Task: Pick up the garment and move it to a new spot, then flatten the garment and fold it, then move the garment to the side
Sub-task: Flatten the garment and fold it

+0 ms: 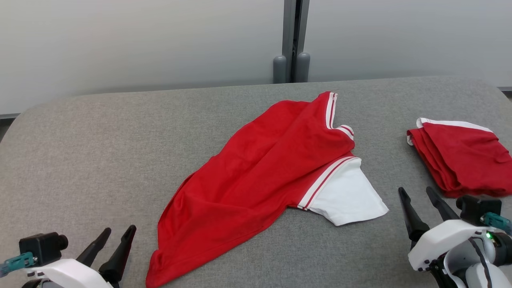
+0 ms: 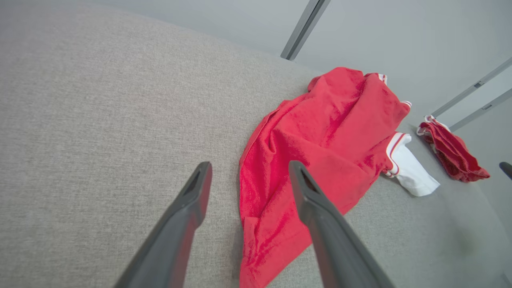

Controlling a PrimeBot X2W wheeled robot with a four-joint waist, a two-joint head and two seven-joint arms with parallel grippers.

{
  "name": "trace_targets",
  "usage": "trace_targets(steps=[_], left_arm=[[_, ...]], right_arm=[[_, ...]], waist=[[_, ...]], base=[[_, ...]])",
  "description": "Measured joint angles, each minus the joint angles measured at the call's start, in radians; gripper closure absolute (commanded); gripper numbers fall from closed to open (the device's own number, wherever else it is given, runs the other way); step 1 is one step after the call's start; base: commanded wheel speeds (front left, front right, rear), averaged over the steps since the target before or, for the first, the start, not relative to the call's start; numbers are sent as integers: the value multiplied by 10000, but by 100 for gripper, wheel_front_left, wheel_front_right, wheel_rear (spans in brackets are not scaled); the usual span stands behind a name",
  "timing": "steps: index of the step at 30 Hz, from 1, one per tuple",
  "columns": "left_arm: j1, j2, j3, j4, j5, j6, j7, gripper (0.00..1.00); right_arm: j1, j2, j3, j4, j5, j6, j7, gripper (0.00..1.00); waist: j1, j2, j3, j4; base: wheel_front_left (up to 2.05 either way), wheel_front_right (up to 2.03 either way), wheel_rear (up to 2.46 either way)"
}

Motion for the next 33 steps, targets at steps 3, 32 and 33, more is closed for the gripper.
trace_targets(steps=[3,32,33], left_arm=[[12,6,199,-322,360,466,-330,0],[514,-1120,777,-54,1473,859,-677,0],[610,-1154,857,-50,1473,869,-679,0]], right_arm=[[-435,-81,36,512,-155,0,261,0],[-1533,142,56,2761,2082,0,3822,100],[-1310,21,115,2360,2222,0,4052,100]], waist=[[0,0,4,108],[0,0,-266,740],[0,0,-315,646]], base=[[0,0,0],[0,0,0],[0,0,0]])
